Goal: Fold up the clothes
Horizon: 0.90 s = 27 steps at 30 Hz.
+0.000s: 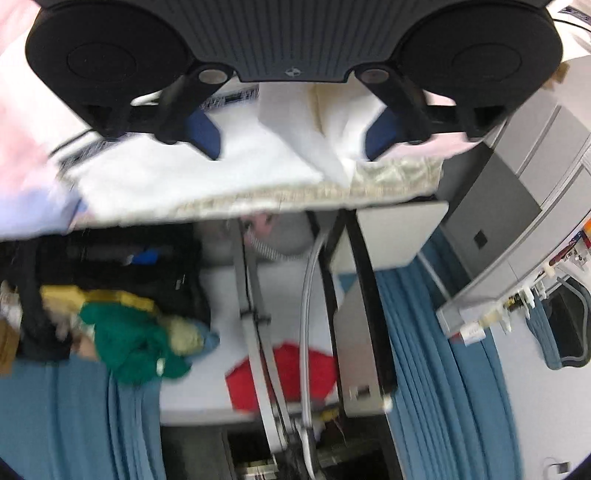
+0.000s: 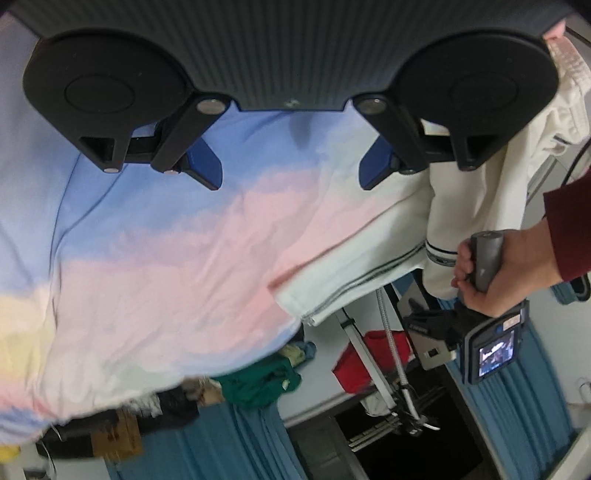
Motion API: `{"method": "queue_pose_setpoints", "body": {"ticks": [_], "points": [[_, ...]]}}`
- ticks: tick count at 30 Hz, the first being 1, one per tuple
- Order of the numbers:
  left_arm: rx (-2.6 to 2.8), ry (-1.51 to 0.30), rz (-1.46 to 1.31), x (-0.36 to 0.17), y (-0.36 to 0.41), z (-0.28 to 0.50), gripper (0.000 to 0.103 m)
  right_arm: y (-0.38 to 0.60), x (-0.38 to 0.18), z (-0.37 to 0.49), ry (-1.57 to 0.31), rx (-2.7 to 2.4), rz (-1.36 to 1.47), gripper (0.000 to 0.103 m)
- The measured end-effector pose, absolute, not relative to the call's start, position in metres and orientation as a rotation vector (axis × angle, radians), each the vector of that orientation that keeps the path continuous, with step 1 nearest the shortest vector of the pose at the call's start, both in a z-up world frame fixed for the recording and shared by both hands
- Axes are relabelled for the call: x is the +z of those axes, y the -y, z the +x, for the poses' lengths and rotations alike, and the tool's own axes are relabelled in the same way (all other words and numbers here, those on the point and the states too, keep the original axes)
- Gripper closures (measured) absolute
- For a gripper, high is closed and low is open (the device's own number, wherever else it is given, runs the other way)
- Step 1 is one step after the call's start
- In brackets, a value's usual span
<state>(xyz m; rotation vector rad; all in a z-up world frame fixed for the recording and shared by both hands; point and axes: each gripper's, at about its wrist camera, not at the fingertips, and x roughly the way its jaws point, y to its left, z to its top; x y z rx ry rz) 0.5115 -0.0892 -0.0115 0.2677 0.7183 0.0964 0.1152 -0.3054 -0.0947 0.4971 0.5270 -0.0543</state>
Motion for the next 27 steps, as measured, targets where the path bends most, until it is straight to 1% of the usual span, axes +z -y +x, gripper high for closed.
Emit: {"method": "queue_pose_setpoints", "body": {"ticks": [2, 3, 4, 6, 9, 10, 11, 19, 23, 27], "points": [[0.108, -0.710, 0.323, -0.015, 0.092, 0.511, 0.068, 0.307, -0.097, 0.117, -0.529, -0.062, 0.504, 0.020], [0.112, -0.691, 0.336, -0.015, 0.092, 0.504, 0.075, 0.307, -0.098, 0.118, -0.530, -0.065, 0.507, 0.020], [0.117, -0.671, 0.348, -0.014, 0.091, 0.498, 0.087, 0.306, -0.098, 0.118, -0.530, -0.066, 0.504, 0.020], [0.103, -0.645, 0.340, -0.007, 0.093, 0.480, 0.092, 0.306, -0.098, 0.116, -0.526, -0.064, 0.497, 0.020], [0.048, -0.575, 0.348, 0.014, 0.093, 0.433, 0.095, 0.306, -0.096, 0.114, -0.516, -0.076, 0.484, 0.020], [0.024, -0.544, 0.354, 0.022, 0.093, 0.412, 0.099, 0.306, -0.095, 0.112, -0.513, -0.081, 0.482, 0.020], [0.001, -0.513, 0.359, 0.030, 0.092, 0.390, 0.100, 0.306, -0.094, 0.111, -0.510, -0.087, 0.480, 0.020], [-0.210, -0.449, 0.323, 0.050, 0.055, 0.208, 0.101, 0.309, -0.082, 0.094, -0.486, -0.057, 0.523, 0.020], [-0.273, -0.412, 0.247, 0.038, 0.031, 0.122, 0.101, 0.318, -0.074, 0.075, -0.449, -0.022, 0.592, 0.020], [-0.271, -0.433, 0.121, 0.011, 0.001, 0.063, 0.101, 0.333, -0.075, 0.061, -0.439, 0.035, 0.757, 0.019]]}}
